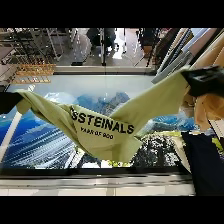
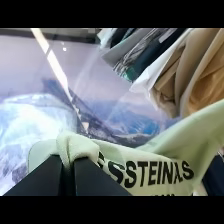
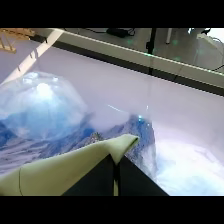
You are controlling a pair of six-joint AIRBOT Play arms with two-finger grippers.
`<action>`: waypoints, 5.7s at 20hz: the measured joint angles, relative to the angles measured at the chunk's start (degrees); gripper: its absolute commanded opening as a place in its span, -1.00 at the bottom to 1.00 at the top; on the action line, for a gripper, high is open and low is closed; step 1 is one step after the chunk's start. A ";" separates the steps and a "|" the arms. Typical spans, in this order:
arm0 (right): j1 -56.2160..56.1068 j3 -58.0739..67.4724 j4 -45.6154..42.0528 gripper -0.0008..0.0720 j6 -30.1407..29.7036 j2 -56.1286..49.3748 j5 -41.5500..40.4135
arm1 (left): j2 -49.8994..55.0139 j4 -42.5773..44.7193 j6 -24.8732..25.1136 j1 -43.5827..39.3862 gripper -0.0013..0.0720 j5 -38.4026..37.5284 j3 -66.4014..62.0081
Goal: Fold the clothes and pants, and hang the long-sleeved shirts on hangers.
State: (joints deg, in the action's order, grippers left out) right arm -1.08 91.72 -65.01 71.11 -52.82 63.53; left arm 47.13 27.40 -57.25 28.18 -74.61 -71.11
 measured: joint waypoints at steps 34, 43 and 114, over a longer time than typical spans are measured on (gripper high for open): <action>-7.98 -57.18 16.44 0.19 2.32 -18.14 -5.44 | 12.39 5.57 2.82 -0.31 -0.93 -2.84 17.75; -11.02 -45.05 20.98 -0.93 -1.51 -16.61 -3.61 | 11.63 5.51 2.80 1.18 -0.93 -4.26 15.67; 15.34 -12.68 23.69 -0.25 0.31 -53.81 -17.42 | 24.70 25.77 -32.79 -30.88 -0.92 16.20 38.23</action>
State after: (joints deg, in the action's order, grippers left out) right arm 14.26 79.05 -41.32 71.42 -106.63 46.11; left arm 71.83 53.17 -90.04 -2.70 -58.41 -32.88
